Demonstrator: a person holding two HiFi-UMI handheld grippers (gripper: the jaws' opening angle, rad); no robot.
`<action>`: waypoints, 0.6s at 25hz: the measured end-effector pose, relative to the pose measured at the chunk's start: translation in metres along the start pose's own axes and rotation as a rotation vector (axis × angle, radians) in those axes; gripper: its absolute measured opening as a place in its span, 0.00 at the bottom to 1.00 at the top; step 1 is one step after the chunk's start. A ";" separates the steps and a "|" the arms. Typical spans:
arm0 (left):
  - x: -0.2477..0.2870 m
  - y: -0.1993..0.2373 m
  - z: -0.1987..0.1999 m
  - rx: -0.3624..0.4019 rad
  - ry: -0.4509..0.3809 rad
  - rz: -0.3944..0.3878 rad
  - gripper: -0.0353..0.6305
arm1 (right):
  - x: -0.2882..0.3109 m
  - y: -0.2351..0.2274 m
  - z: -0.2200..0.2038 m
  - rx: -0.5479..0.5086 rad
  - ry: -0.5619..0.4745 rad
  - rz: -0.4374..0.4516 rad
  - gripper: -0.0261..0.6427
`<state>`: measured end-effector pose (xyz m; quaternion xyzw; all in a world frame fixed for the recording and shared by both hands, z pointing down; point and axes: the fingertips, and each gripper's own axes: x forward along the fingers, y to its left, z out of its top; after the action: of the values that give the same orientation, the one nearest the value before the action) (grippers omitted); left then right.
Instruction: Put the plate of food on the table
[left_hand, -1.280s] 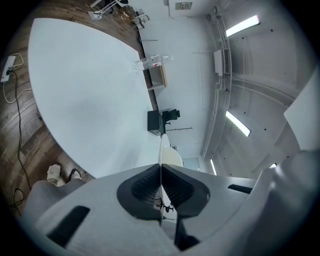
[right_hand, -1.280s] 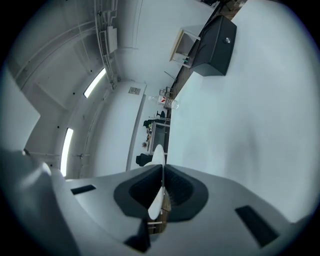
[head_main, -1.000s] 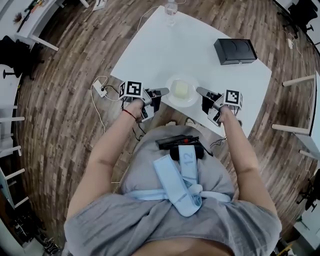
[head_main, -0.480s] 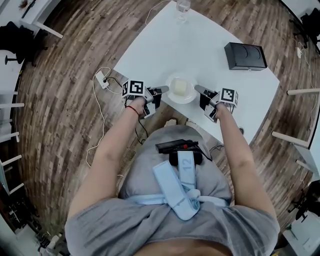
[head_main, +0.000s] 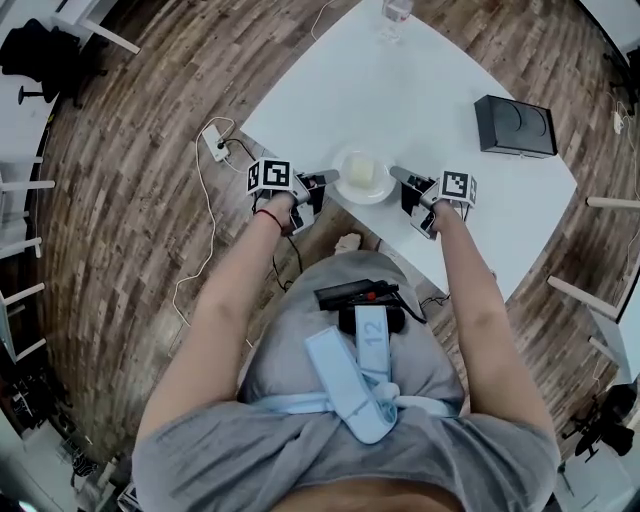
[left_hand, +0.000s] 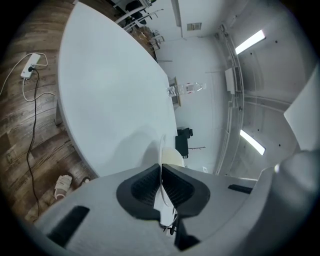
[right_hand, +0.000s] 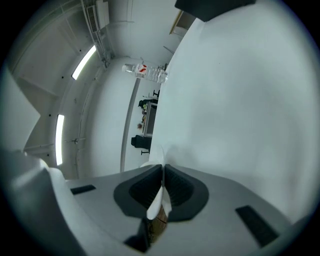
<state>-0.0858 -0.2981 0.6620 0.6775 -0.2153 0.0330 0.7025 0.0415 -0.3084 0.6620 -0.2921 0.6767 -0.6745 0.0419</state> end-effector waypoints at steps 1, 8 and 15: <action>-0.001 0.001 0.001 -0.006 -0.012 -0.001 0.09 | 0.003 0.001 0.001 -0.013 0.015 -0.005 0.09; -0.002 0.012 0.003 -0.022 -0.055 0.013 0.09 | 0.015 -0.005 0.005 -0.099 0.088 -0.069 0.09; 0.001 0.017 0.009 -0.009 -0.055 0.027 0.09 | 0.020 -0.013 0.008 -0.195 0.134 -0.184 0.09</action>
<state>-0.0930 -0.3053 0.6779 0.6719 -0.2436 0.0228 0.6990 0.0332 -0.3235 0.6796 -0.3099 0.7108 -0.6244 -0.0937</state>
